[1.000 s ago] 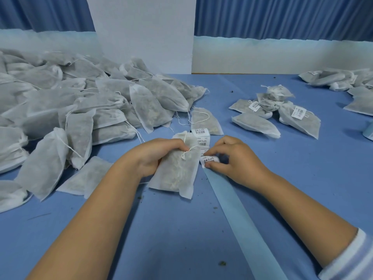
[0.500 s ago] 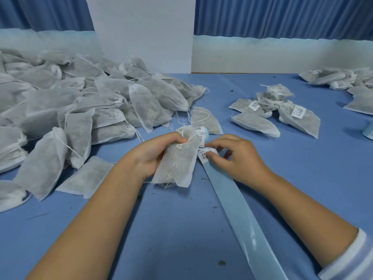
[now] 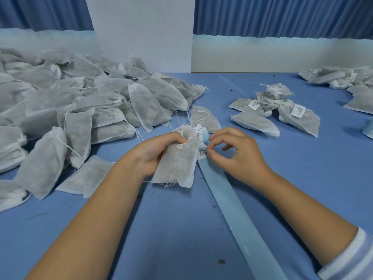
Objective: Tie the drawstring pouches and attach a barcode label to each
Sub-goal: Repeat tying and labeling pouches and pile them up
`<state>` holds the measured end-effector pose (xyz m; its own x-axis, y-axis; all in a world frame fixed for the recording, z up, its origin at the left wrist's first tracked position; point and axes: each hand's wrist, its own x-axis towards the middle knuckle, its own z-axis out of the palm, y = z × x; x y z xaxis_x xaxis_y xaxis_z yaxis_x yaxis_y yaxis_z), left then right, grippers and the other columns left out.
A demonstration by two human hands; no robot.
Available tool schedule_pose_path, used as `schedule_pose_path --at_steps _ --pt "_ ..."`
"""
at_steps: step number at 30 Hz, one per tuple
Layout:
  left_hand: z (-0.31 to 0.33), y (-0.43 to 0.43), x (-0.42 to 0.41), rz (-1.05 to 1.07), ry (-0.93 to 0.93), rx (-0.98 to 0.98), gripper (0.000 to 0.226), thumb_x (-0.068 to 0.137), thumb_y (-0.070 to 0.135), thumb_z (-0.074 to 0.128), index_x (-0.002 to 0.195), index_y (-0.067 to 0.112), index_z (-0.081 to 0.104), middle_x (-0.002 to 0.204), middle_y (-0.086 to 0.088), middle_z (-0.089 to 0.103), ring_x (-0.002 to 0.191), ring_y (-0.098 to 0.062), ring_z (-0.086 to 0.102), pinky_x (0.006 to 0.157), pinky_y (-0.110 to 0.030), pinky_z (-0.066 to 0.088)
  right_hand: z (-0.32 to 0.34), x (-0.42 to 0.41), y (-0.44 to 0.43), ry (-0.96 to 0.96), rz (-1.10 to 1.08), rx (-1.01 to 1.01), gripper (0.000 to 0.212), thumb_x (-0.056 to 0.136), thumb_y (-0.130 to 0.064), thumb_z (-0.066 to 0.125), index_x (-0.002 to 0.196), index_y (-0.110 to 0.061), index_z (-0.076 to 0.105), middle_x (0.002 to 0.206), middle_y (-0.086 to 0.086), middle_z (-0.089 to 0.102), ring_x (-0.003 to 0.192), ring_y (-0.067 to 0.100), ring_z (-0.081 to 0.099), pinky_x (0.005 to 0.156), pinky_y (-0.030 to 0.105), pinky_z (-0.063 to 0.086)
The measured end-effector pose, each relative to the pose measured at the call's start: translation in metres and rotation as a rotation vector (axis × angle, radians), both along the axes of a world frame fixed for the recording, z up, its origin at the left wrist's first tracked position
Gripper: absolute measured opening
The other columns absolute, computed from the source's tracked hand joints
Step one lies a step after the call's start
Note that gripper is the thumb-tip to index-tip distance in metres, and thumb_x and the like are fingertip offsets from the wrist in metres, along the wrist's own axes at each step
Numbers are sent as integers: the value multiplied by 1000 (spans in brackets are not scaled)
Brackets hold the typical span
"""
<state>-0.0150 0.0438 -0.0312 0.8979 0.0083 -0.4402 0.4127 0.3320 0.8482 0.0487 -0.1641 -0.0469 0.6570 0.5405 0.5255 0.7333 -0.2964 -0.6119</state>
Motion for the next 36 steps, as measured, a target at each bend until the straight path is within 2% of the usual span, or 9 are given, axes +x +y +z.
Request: schedule_pose_path --at_steps 1,4,11,16,23,26,28,31,36 --pt "0 0 0 -1 8 11 9 76 14 67 82 11 73 76 -6 68 63 -18 66 57 -26 56 1 -1 0 27 20 34 11 78 -4 75 80 -14 72 98 -4 67 99 10 61 75 21 49" --pt "-3 3 1 8 15 40 17 82 14 65 69 14 75 70 -4 70 58 -17 68 53 -25 55 3 -3 0 146 36 163 15 79 4 69 75 -11 65 96 -2 66 97 8 62 74 23 51" --pt "1 1 -2 -31 -57 341 5 85 14 70 87 16 74 82 -4 76 67 -15 71 59 -23 56 9 2 0 336 -140 348 17 89 -12 68 89 -28 64 106 -2 64 88 -2 60 70 12 46" --pt "9 -5 -8 -163 -171 547 23 76 27 78 97 17 75 98 -8 77 83 -19 73 75 -33 58 9 -3 3 454 40 325 30 88 -16 71 112 -33 64 96 -2 72 91 10 65 74 31 54" --pt "8 -22 -11 -334 -257 535 17 88 21 73 106 20 73 102 -4 76 92 -18 73 84 -34 57 11 -10 8 546 127 390 48 83 -4 74 124 -24 58 82 6 74 68 12 62 67 24 53" --pt "8 -20 -12 -334 -273 534 27 79 24 80 105 20 73 105 -3 76 96 -18 73 84 -32 58 13 -8 5 608 61 433 45 83 -9 75 123 -22 60 90 17 74 76 22 62 78 37 56" --pt "9 -17 -12 -330 -254 527 35 74 30 79 106 18 73 106 -4 76 99 -20 72 87 -34 57 14 -6 4 655 41 460 44 83 -10 75 122 -21 60 91 16 74 81 22 66 78 33 58" --pt "10 -11 -11 -328 -225 496 35 72 32 79 103 16 74 102 -5 77 92 -18 73 80 -30 57 14 -5 5 706 42 488 43 83 -9 75 122 -20 61 91 14 75 83 20 70 71 25 56" --pt "10 -8 -12 -306 -187 536 19 73 29 79 88 18 76 88 -3 76 74 -14 71 64 -24 56 12 -5 6 678 50 421 39 85 -13 73 119 -27 62 94 7 75 84 16 67 72 26 57"
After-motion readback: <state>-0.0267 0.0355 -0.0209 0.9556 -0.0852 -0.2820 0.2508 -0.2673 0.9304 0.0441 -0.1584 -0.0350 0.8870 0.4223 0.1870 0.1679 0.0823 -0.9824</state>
